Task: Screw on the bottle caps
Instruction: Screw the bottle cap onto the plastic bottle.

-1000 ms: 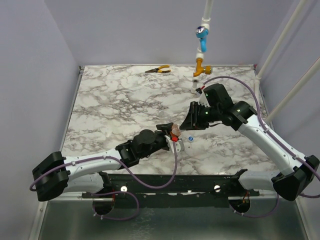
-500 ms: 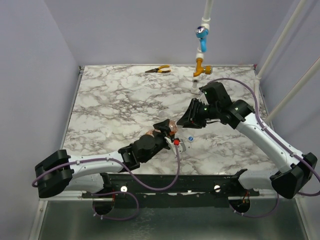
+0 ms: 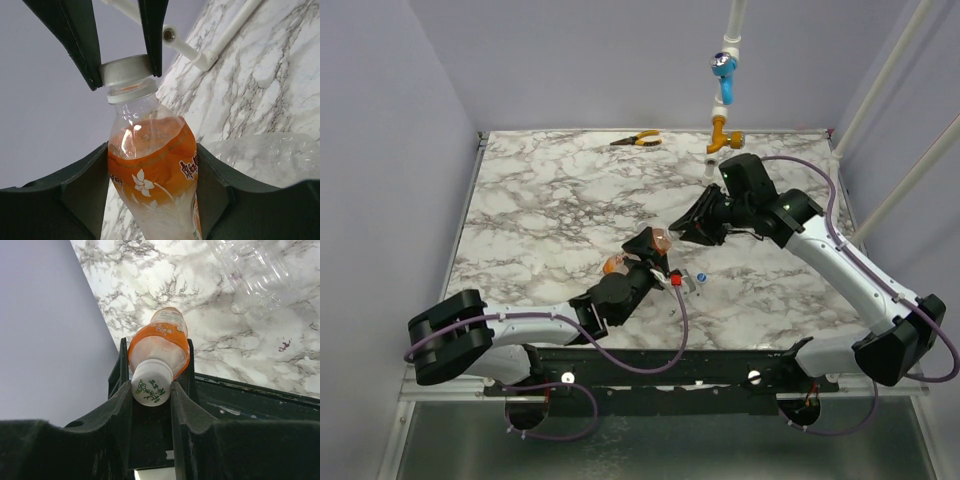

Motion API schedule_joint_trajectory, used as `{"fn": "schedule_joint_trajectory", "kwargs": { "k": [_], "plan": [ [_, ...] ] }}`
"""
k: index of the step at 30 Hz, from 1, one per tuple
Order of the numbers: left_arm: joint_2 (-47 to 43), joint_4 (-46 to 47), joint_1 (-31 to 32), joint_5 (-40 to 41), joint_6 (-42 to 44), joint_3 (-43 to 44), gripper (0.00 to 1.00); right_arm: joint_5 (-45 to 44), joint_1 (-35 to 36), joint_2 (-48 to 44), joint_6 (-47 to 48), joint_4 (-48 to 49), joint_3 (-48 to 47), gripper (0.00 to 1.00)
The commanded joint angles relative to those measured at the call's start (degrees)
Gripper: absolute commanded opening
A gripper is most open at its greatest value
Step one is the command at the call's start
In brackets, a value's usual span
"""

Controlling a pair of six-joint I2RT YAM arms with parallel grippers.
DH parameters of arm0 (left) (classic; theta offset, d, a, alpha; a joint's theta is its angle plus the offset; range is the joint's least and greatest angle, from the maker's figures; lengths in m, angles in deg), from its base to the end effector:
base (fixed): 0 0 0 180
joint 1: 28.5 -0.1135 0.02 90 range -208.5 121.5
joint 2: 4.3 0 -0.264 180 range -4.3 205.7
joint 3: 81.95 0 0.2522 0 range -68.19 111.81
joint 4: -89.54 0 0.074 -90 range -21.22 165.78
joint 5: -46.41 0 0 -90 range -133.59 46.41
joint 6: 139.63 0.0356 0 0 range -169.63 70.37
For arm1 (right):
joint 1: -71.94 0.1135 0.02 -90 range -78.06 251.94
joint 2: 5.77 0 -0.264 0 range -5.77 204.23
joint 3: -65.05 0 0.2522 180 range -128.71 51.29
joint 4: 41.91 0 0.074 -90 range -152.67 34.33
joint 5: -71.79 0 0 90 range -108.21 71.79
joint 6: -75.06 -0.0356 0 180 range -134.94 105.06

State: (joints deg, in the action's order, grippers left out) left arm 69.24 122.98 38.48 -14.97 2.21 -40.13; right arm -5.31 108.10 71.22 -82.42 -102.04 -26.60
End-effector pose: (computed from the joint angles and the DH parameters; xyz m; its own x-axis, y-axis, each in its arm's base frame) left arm 0.1193 -0.2372 0.2372 0.4953 0.5993 -0.6289 0.3743 0.5061 0.7771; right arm 0.2220 0.1721 0.3571 -0.8685 0.4805 -0.1216 0.2630 0.6546 0.7088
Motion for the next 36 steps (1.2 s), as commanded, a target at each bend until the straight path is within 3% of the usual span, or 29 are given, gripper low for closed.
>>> {"fn": "schedule_joint_trajectory", "kwargs": {
  "k": [1,7,17,31,36],
  "plan": [
    [1.0,18.1,2.5,-5.5,2.6,1.3,0.33,-2.5,1.2,4.0,-7.1,2.4,-1.1,0.25],
    [2.7,22.2,2.5,-4.1,2.4,0.7,0.33,-4.0,1.2,4.7,-8.6,1.2,-3.2,0.26],
    [2.8,25.3,2.5,-3.5,-0.9,-1.4,0.33,-4.1,1.2,6.1,-6.5,-0.3,-6.8,0.42],
    [7.4,31.9,2.3,-4.5,-2.9,-2.8,0.33,-8.2,1.8,7.7,-0.6,-7.3,-14.0,0.42],
    [8.0,33.7,2.3,-4.5,-4.0,-3.2,0.33,-10.5,1.8,7.4,0.7,-9.3,-17.1,0.51]
  ]
}}
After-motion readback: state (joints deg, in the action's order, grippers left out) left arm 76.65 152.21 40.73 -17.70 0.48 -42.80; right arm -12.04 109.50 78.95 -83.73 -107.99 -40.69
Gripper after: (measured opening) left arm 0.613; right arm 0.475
